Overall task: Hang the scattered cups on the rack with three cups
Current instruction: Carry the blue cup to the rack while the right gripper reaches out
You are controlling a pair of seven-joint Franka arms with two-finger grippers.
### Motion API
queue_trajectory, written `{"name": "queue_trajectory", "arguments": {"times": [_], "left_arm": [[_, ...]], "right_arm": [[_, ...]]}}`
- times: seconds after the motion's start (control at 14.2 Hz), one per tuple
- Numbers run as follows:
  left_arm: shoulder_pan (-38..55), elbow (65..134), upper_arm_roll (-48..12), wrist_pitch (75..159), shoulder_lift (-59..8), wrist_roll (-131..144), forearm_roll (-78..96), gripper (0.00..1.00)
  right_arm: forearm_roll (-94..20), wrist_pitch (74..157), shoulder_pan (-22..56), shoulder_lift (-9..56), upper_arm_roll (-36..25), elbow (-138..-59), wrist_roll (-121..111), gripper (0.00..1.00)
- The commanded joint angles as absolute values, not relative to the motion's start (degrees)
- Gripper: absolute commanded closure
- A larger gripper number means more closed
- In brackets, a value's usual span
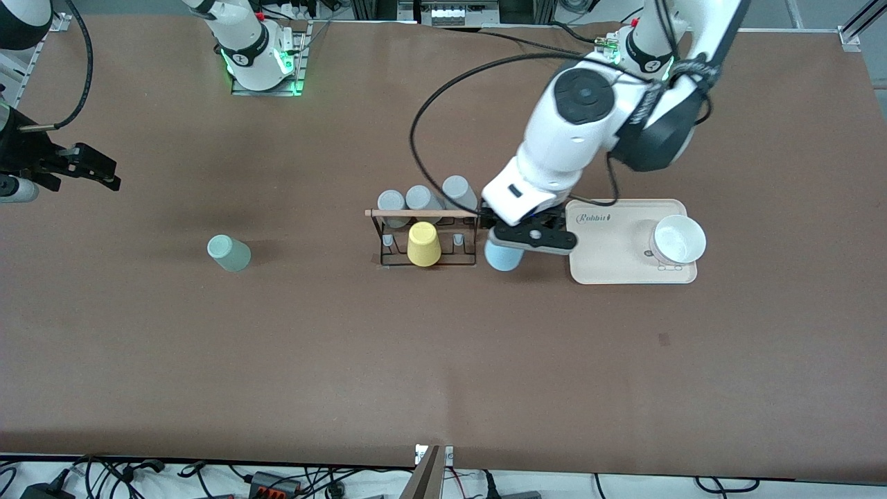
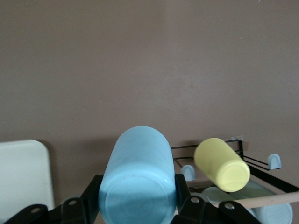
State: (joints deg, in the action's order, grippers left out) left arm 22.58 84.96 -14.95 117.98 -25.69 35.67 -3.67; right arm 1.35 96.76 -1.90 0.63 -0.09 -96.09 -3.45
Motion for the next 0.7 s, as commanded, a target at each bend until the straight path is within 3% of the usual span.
{"name": "queue_trajectory", "arguments": {"times": [0.0,0.63], "left_arm": [[26.4,78.1,-14.2,116.2,-31.5,42.1,-7.5,0.70],[30.0,78.6,-14.2,116.6,-33.1,45.1,-8.7,0.70]], "right_arm": [[1.3,97.5,-2.1,0.2,0.2,-96.8,-3.5,0.00],[1.2,99.1,-1.8,3.2,0.2,-96.9,-3.5,0.00]]}}
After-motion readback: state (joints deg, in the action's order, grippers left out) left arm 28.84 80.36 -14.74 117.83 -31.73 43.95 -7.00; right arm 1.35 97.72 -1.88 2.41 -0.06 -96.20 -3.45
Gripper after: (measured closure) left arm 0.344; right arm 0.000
